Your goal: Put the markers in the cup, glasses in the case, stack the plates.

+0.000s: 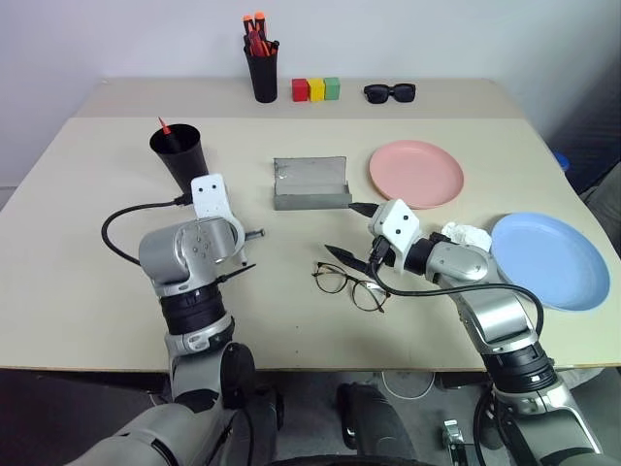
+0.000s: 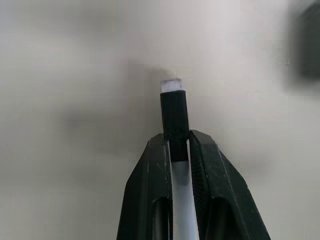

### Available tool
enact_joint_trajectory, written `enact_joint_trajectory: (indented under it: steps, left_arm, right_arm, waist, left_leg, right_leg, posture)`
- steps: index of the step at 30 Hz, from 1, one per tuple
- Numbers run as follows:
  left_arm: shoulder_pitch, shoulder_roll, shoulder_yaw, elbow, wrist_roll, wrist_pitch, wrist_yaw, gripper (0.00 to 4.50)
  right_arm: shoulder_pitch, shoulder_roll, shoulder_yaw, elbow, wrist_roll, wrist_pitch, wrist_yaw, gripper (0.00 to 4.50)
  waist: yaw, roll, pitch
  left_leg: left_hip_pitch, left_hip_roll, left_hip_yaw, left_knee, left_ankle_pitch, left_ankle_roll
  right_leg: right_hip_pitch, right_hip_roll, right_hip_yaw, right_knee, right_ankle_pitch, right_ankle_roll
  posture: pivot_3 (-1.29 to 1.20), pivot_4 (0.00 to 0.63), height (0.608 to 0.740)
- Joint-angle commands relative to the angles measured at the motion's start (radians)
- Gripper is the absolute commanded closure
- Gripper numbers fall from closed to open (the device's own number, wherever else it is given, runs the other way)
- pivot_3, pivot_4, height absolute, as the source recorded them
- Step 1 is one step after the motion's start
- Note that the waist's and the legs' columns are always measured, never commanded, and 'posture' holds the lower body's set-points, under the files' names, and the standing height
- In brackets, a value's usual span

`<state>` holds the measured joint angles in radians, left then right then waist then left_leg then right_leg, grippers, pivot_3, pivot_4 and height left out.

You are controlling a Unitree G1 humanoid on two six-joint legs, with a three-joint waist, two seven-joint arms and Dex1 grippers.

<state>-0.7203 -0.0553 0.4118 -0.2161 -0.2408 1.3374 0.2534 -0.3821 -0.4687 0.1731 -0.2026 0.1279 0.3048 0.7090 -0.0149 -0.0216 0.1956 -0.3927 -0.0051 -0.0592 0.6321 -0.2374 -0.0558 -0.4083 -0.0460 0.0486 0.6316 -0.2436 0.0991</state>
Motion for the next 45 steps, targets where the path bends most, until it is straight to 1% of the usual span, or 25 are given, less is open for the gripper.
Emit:
enact_joint_trajectory:
  steps: [1, 3, 5, 7, 8, 10, 13, 16, 19, 22, 27, 31, 33, 34, 38, 39, 41, 43, 45]
  left_arm:
    - [0.035, 0.051, -0.07, -0.133, -0.041, -0.309, -0.161, 4.45]
    - [0.036, 0.035, -0.056, -0.146, -0.071, -0.456, -0.201, 4.45]
    - [0.039, 0.085, -0.099, -0.13, -0.018, -0.635, -0.247, 4.45]
    - [0.018, 0.134, -0.12, -0.054, 0.045, -0.8, -0.255, 4.45]
    - [0.009, 0.146, -0.121, -0.019, 0.056, -0.852, -0.253, 4.45]
    - [-0.058, 0.208, -0.116, 0.159, 0.128, -1.006, -0.2, 4.45]
    - [-0.161, 0.288, -0.111, 0.423, 0.197, -1.221, -0.14, 4.45]
    - [-0.253, 0.352, -0.124, 0.694, 0.231, -1.419, -0.124, 4.45]
    - [-0.318, 0.395, -0.146, 0.923, 0.263, -1.522, -0.105, 4.45]
    - [-0.354, 0.401, -0.144, 1.065, 0.255, -1.595, -0.1, 4.45]
    - [-0.361, 0.387, -0.132, 1.161, 0.228, -1.671, -0.089, 4.45]
    - [-0.355, 0.378, -0.119, 1.19, 0.188, -1.656, -0.111, 4.45]
    - [-0.351, 0.378, -0.12, 1.191, 0.185, -1.66, -0.11, 3.54]
    - [-0.349, 0.377, -0.122, 1.191, 0.185, -1.661, -0.107, 3.22]
    - [-0.342, 0.377, -0.127, 1.181, 0.202, -1.654, -0.032, 1.14]
    - [-0.342, 0.378, -0.125, 1.18, 0.203, -1.638, -0.009, 0.69]
    - [-0.345, 0.377, -0.112, 1.173, 0.185, -1.608, 0.018, 0.69]
    - [-0.348, 0.368, -0.094, 1.128, 0.15, -1.59, 0.019, 0.69]
    - [-0.351, 0.349, -0.095, 1.052, 0.11, -1.555, -0.029, 0.69]
  right_arm:
    - [-0.001, 0.009, -0.005, -0.046, -0.001, -0.013, -0.012, 0.0]
    - [-0.01, 0.019, 0.0, -0.038, -0.002, -0.017, -0.015, 0.0]
    - [-0.026, 0.042, 0.007, -0.031, -0.002, -0.024, -0.025, 0.0]
    - [-0.051, 0.087, 0.013, -0.016, -0.007, -0.035, -0.056, 0.0]
    - [-0.059, 0.103, 0.014, -0.008, -0.011, -0.04, -0.068, 0.0]
    - [-0.095, 0.165, 0.034, 0.016, -0.028, -0.047, -0.111, 0.0]
    - [-0.134, 0.243, 0.055, 0.047, -0.038, -0.055, -0.152, 0.0]
    - [-0.159, 0.301, 0.071, 0.08, -0.054, -0.076, -0.185, 0.0]
    - [-0.17, 0.336, 0.077, 0.099, -0.065, -0.091, -0.209, 0.0]
    - [-0.165, 0.352, 0.078, 0.094, -0.069, -0.094, -0.219, 0.0]
    - [-0.145, 0.352, 0.075, 0.075, -0.066, -0.085, -0.23, 0.0]
    - [-0.143, 0.352, 0.075, 0.073, -0.064, -0.085, -0.233, 0.0]
    - [-0.143, 0.351, 0.075, 0.074, -0.063, -0.085, -0.233, 0.0]
    - [-0.143, 0.351, 0.075, 0.075, -0.062, -0.086, -0.233, 0.0]
    - [-0.144, 0.35, 0.078, 0.078, -0.061, -0.087, -0.228, 0.0]
    - [-0.144, 0.351, 0.08, 0.079, -0.061, -0.087, -0.227, 0.0]
    - [-0.144, 0.352, 0.082, 0.08, -0.061, -0.087, -0.226, 0.0]
    - [-0.143, 0.351, 0.082, 0.078, -0.06, -0.086, -0.225, 0.0]
    - [-0.14, 0.348, 0.08, 0.074, -0.059, -0.084, -0.223, 0.0]
  waist:
    - [-0.002, 0.0, 0.0]
    - [0.001, 0.0, 0.0]
    - [0.001, 0.0, 0.0]
    - [-0.001, 0.0, 0.0]
    - [-0.002, 0.0, 0.0]
    - [0.0, 0.0, 0.0]
    - [0.001, 0.0, 0.0]
    - [0.001, 0.0, 0.0]
    - [0.003, 0.0, 0.0]
    - [0.003, 0.0, 0.0]
    - [0.0, 0.0, 0.0]
    - [-0.004, 0.0, 0.0]
    - [-0.004, 0.0, 0.0]
    - [-0.004, 0.0, 0.0]
    - [-0.003, 0.0, 0.0]
    - [-0.003, 0.0, 0.0]
    - [-0.003, 0.0, 0.0]
    - [-0.003, 0.0, 0.0]
    - [-0.003, 0.0, 0.0]
  left_leg:
    - [0.0, 0.001, 0.001, -0.001, 0.0, 0.0]
    - [0.0, 0.001, 0.0, -0.001, 0.0, -0.001]
    - [0.0, 0.001, 0.001, -0.001, 0.0, -0.001]
    - [0.0, 0.001, 0.001, 0.0, 0.0, 0.0]
    - [0.0, 0.001, 0.001, 0.0, 0.0, 0.0]
    - [0.001, 0.001, 0.001, 0.0, 0.0, 0.0]
    - [0.001, 0.001, 0.001, 0.001, 0.001, 0.0]
    - [0.0, 0.0, 0.001, 0.0, 0.0, 0.001]
    - [-0.001, 0.0, 0.001, 0.0, -0.001, 0.002]
    - [-0.002, 0.0, 0.001, 0.0, -0.001, 0.003]
    - [-0.002, 0.0, 0.0, 0.0, -0.001, 0.003]
    - [-0.002, 0.0, 0.0, 0.0, -0.001, 0.003]
    - [-0.002, 0.0, 0.0, 0.0, -0.001, 0.003]
    - [-0.002, 0.0, 0.0, 0.0, -0.001, 0.003]
    - [-0.002, 0.0, 0.0, 0.0, -0.001, 0.003]
    - [-0.002, 0.0, 0.0, 0.0, -0.001, 0.003]
    - [-0.002, 0.0, 0.0, 0.0, -0.001, 0.003]
    - [-0.002, 0.0, 0.0, 0.0, -0.001, 0.003]
    - [-0.002, 0.0, 0.0, 0.0, -0.001, 0.003]
  right_leg:
    - [-0.001, 0.0, 0.0, 0.0, 0.0, 0.0]
    - [-0.001, 0.001, 0.0, 0.0, 0.0, 0.0]
    - [0.0, 0.001, 0.0, 0.0, 0.0, 0.0]
    - [0.0, 0.001, 0.001, -0.001, 0.0, 0.0]
    - [0.0, 0.001, 0.001, -0.001, 0.0, 0.0]
    - [0.0, 0.001, 0.001, -0.001, 0.0, 0.0]
    - [0.0, 0.001, 0.001, 0.0, 0.0, 0.0]
    - [0.0, 0.001, 0.0, -0.001, 0.0, 0.0]
    - [0.0, 0.0, 0.0, -0.001, 0.001, 0.001]
    - [-0.001, 0.0, -0.001, -0.001, 0.001, 0.001]
    - [-0.002, 0.0, -0.001, 0.0, 0.001, 0.001]
    - [-0.002, 0.0, -0.001, 0.001, 0.001, 0.001]
    - [-0.002, 0.0, -0.001, 0.001, 0.001, 0.001]
    - [-0.002, 0.0, -0.001, 0.001, 0.001, 0.001]
    - [-0.002, 0.0, -0.001, 0.001, 0.001, 0.001]
    - [-0.002, 0.0, -0.001, 0.001, 0.001, 0.001]
    - [-0.002, 0.0, -0.001, 0.001, 0.001, 0.001]
    - [-0.002, 0.0, -0.001, 0.001, 0.001, 0.001]
    - [-0.002, 0.0, -0.001, 0.001, 0.001, 0.001]
  posture:
    - [0.0, 0.15, 0.74]
    - [0.0, 0.15, 0.74]
    - [0.0, 0.15, 0.74]
    - [0.0, 0.15, 0.74]
    - [0.0, 0.15, 0.74]
    - [0.0, 0.15, 0.74]
    - [0.0, 0.15, 0.74]
    - [0.0, 0.15, 0.74]
    - [0.0, 0.15, 0.74]
    - [0.0, 0.15, 0.74]
    - [0.0, 0.15, 0.74]
    - [0.0, 0.15, 0.74]
    - [0.0, 0.15, 0.74]
    - [0.0, 0.15, 0.74]
    - [0.0, 0.15, 0.74]
    - [0.0, 0.15, 0.74]
    - [0.0, 0.15, 0.74]
    - [0.0, 0.15, 0.74]
    - [0.0, 0.15, 0.74]
